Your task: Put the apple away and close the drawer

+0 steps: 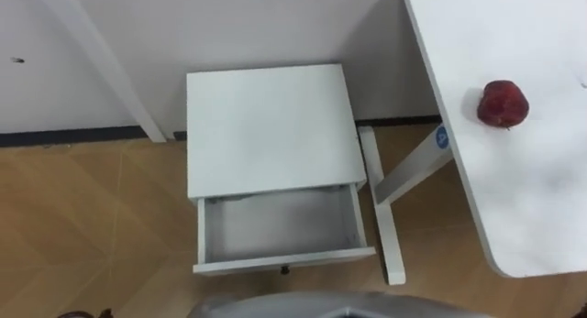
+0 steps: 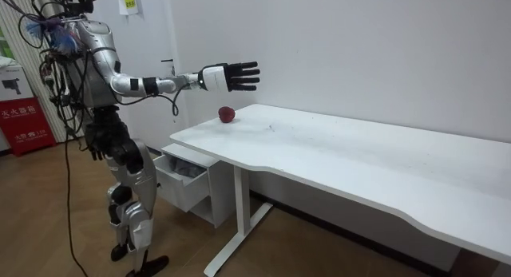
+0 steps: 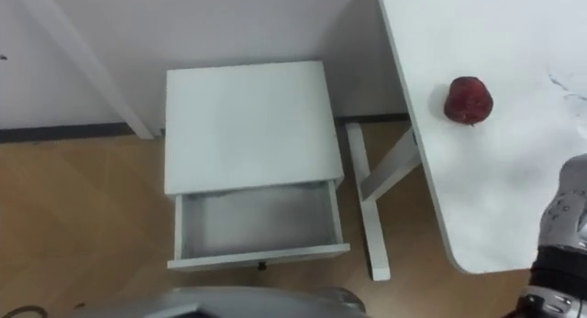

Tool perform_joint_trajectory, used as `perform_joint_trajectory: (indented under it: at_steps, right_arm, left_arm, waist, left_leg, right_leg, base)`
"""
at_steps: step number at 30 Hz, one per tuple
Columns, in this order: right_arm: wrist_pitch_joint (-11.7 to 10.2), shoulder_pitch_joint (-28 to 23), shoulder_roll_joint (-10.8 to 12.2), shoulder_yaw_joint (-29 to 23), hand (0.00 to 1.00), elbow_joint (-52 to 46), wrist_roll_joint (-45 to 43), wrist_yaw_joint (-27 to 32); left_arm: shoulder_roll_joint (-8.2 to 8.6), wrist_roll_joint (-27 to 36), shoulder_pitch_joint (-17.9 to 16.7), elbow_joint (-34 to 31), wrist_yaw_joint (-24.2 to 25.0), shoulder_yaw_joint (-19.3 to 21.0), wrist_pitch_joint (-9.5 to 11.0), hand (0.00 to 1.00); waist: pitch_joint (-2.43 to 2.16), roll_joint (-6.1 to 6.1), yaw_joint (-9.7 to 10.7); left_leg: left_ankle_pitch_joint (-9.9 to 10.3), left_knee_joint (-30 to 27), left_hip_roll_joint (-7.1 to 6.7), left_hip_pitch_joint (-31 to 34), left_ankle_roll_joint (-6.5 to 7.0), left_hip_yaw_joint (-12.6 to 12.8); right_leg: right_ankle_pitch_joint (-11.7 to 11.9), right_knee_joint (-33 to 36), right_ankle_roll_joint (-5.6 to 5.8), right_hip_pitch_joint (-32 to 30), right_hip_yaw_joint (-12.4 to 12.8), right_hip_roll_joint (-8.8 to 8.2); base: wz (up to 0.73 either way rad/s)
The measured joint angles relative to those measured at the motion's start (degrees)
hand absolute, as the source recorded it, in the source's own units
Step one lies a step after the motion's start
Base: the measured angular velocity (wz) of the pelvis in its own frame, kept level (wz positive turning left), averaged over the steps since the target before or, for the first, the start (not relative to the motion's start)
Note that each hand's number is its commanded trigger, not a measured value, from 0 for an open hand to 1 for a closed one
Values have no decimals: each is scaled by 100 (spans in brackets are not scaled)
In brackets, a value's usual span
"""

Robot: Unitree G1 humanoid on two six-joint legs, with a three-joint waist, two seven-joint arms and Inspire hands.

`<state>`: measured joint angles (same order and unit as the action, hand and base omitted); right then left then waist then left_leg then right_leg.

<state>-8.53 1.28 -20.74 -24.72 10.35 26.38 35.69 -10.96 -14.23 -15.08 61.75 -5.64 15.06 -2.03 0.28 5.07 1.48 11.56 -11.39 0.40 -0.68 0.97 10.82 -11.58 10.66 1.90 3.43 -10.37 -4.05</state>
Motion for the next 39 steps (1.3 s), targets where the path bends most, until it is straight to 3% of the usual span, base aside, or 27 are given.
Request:
perform_joint_trajectory:
  at_steps: [6,18,21,27,39]
  right_arm:
    - [246,18,-23,605,0,0,-290,-1066]
    - [319,37,-165,778,0,340,-905,-2218]
    - [321,45,-169,790,0,721,-922,-2469]
    - [375,108,-186,1009,0,1248,-923,-2798]
    - [378,207,-203,1006,0,2165,-1117,-3048]
  left_arm:
    - [35,-3,-50,9,8,-229,-11,0]
    - [21,-34,-133,9,82,-228,-4,0]
    - [20,-32,-100,9,140,-227,5,0]
    - [18,-10,-97,26,173,-193,33,0]
    - [12,-35,-117,193,170,-166,40,0]
  waist:
    - [10,31,-39]
    - [-7,60,-47]
    - [-7,52,-172]
    - [14,-29,-215]
    - [-9,-30,-195]
  left_leg:
    - [-1,-16,-3,21,1,-68]
    - [0,-94,-9,30,1,-211]
    - [2,-133,-4,1,0,-209]
    - [3,-213,4,64,1,-256]
    - [-2,-214,-3,72,4,-295]
  right_leg:
    - [0,-6,0,54,-83,-4]
    - [2,-10,-2,147,-233,-9]
    - [2,-10,-2,154,-242,-11]
    - [14,3,-22,168,-279,-13]
    - [23,-6,-33,176,-321,-16]
  base:
    - [8]
    - [6]
    - [-1]
    - [1]
    - [1]
